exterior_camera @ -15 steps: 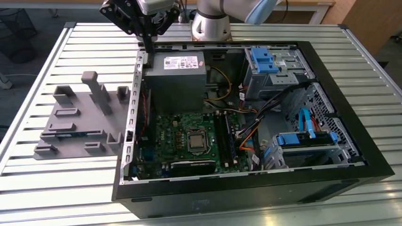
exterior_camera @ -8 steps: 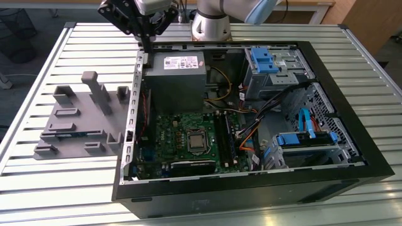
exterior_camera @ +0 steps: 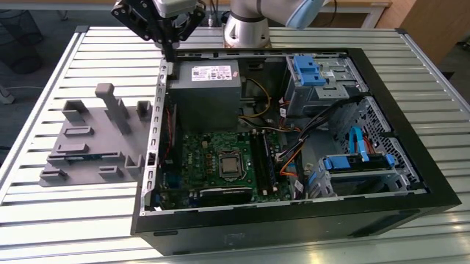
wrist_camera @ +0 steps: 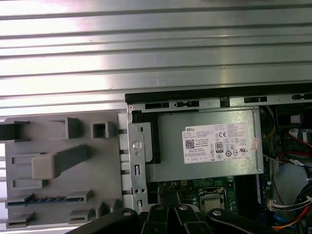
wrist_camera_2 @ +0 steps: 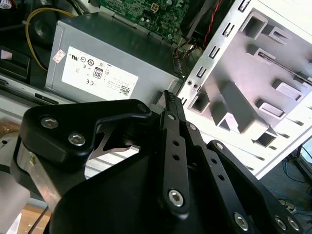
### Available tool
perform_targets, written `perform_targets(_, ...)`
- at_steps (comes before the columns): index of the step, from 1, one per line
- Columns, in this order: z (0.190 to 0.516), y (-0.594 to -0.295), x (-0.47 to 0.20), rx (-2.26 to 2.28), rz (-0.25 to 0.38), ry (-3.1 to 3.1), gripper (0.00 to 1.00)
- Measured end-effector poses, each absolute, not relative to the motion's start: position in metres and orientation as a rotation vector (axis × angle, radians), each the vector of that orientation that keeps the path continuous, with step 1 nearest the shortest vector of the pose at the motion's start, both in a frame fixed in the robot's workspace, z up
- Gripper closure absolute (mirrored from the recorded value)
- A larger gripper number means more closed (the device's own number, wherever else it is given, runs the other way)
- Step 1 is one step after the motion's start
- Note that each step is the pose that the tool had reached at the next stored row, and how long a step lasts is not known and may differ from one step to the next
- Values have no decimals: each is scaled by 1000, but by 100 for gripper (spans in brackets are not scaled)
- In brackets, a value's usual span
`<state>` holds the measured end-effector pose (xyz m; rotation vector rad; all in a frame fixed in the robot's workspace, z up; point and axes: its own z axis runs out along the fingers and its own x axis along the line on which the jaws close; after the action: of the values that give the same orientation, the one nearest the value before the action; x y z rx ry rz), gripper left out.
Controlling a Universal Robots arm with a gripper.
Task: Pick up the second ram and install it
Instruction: 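Reach for the second ram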
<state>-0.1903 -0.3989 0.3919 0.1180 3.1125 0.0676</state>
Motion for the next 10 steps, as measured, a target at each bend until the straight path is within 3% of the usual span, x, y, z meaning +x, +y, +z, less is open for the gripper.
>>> perform_targets(10, 392, -399, -199, 118, 68, 3112, 89)
